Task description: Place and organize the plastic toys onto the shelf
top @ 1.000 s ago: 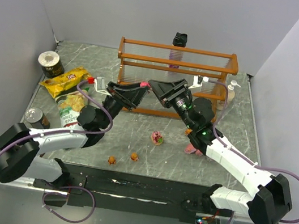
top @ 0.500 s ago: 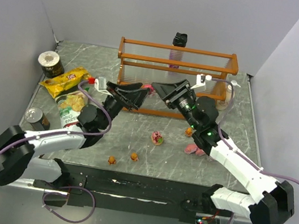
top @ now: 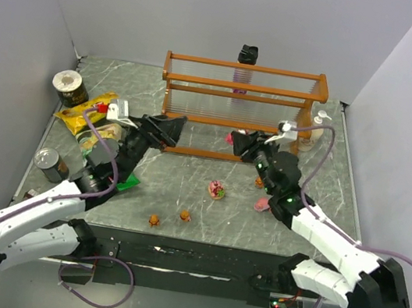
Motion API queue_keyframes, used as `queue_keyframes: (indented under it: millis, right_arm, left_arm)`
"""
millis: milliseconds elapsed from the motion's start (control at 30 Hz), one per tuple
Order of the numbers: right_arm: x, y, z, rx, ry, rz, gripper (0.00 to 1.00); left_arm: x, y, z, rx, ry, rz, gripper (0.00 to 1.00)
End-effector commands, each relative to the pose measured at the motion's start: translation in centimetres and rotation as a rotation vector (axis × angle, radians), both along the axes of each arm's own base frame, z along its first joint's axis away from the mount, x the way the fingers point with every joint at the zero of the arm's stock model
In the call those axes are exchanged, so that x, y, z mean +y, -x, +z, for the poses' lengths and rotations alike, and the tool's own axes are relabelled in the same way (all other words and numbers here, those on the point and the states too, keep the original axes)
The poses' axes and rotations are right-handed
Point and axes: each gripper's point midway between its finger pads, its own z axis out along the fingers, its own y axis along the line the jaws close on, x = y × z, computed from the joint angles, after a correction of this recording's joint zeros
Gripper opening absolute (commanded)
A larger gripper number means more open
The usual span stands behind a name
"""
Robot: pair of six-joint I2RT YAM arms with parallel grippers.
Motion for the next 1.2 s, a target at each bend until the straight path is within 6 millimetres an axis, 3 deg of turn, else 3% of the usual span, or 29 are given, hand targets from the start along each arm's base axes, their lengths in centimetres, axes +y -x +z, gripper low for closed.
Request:
queue_keyframes:
  millis: [0, 233, 600, 833, 1167]
  right_arm:
    - [-2.1, -1.8, -1.3, -0.137, 0.182, -0.13, 0.0]
    - [-0.6, -3.3, -6.2, -0.087, 0.214, -0.103, 0.0]
    - [1.6, -6.1, -10.9, -0.007, 0.128, -0.122, 0.0]
    - [2.1, -7.2, -12.5, 0.009, 0.069, -0.145, 0.0]
    - [1.1, -8.3, -14.3, 0.067, -0.005, -0.247, 0.0]
  left_arm:
    - [2.5, 0.5, -0.7, 0.095, -0.071, 0.084, 0.96]
    - [3.9, 1.7, -1.1, 0.103, -0.073, 0.096, 0.96]
    - [3.6, 2.0, -1.0, 0.105, -0.068, 0.068, 0.96]
    - [3.7, 2.4, -0.8, 0.096, -0.059, 0.06, 0.97]
    - [3.9, 2.4, -0.8, 0.096, -0.057, 0.066, 0.97]
